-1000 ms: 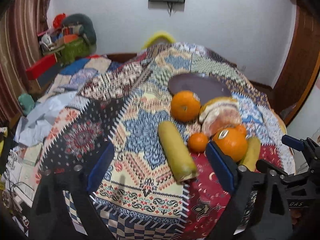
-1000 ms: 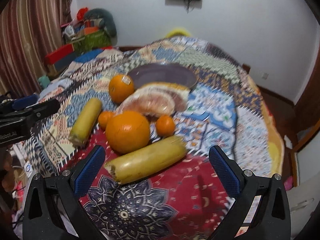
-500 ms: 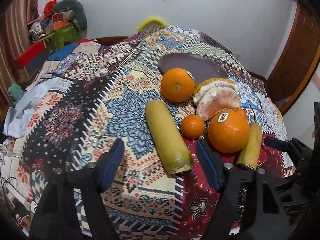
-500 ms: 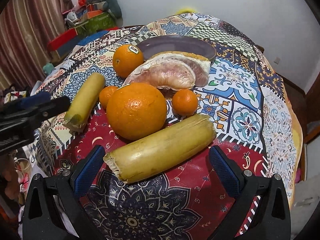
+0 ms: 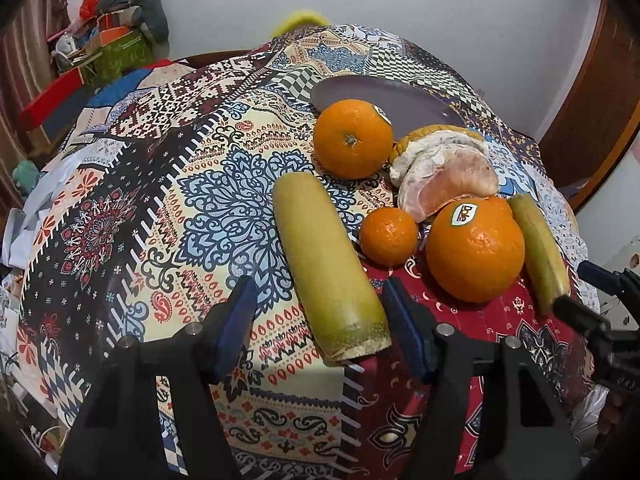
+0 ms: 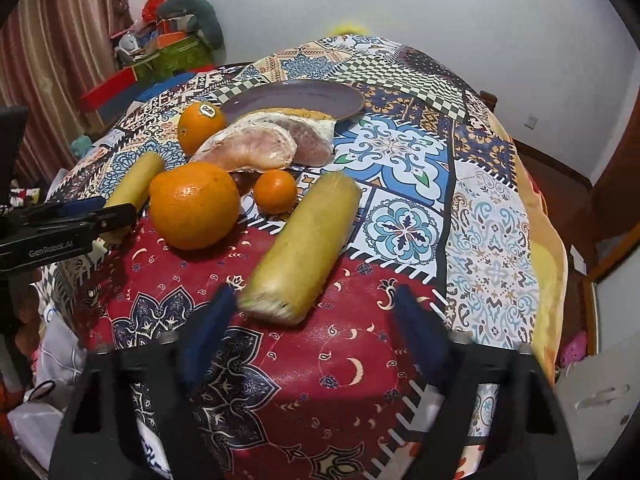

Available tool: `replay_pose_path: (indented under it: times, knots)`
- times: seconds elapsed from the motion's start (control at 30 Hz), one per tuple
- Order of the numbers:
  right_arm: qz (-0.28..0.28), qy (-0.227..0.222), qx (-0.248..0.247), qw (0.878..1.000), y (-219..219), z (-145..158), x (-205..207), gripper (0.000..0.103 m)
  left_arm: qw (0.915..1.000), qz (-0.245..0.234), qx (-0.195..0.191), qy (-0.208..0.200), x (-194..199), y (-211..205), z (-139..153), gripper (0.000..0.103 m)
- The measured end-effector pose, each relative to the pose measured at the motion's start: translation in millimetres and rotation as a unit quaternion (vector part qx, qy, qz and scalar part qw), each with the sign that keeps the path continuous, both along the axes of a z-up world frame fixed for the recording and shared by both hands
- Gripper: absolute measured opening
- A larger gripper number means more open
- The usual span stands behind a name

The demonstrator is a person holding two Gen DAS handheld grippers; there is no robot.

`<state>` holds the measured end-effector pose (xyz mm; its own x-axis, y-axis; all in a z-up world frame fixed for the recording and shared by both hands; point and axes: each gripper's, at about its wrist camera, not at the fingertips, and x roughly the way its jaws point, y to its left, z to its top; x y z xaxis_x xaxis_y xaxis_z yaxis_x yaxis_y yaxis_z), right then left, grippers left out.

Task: Organize fruits
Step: 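Move the left tool to a yellow corn cob while the right tool approaches the other corn cob, then close the left tool on its corn cob while the right tool closes on the other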

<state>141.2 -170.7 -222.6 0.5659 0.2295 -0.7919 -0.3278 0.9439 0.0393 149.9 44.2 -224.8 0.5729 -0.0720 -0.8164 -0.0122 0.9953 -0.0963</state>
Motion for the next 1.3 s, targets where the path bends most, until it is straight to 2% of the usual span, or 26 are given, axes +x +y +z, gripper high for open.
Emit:
replay_pose_path:
  times: [0.1, 0.2, 0.23, 0.27, 0.3, 0.4, 0.57, 0.7, 0.97, 1.3]
  knots:
    - [-0.007, 0.009, 0.019, 1.0, -1, -3, 5, 0.06, 1.0, 0.003, 0.0, -0.001, 2, 0, -1, 0.061]
    - [-0.011, 0.015, 0.033, 0.999, 2, -5, 9, 0.053, 1.0, 0.002, -0.001, -0.002, 2, 0, -1, 0.049]
    - [-0.009, 0.014, 0.035, 0.999, 3, -5, 11, 0.048, 1.0, 0.001, -0.002, -0.003, 2, 0, 0, 0.042]
    - [-0.006, 0.014, 0.039, 0.999, 4, -5, 13, 0.041, 1.0, 0.001, 0.0, -0.003, 1, 1, 1, 0.041]
    - [-0.002, 0.017, 0.046, 0.999, 5, -5, 14, 0.039, 1.0, 0.002, 0.003, -0.003, 1, 2, 2, 0.04]
    - [0.0, 0.015, 0.043, 0.999, 5, -5, 13, 0.038, 1.0, 0.005, 0.0, -0.001, -2, 7, 4, 0.038]
    - [-0.005, 0.012, 0.042, 0.999, -11, -1, 8, 0.031, 1.0, 0.0, -0.001, 0.002, -9, 17, 9, 0.037]
    - [-0.009, 0.02, 0.053, 0.998, -22, 1, 11, 0.031, 0.9998, -0.012, -0.007, 0.016, -4, 21, 7, 0.037]
    - [-0.012, 0.03, 0.074, 0.997, -15, -1, 30, 0.032, 0.9994, -0.019, 0.004, 0.027, 13, 17, 4, 0.037]
    - [-0.002, 0.054, 0.087, 0.995, -8, -13, 56, 0.038, 0.9991, -0.022, -0.003, 0.037, 37, 17, -8, 0.037]
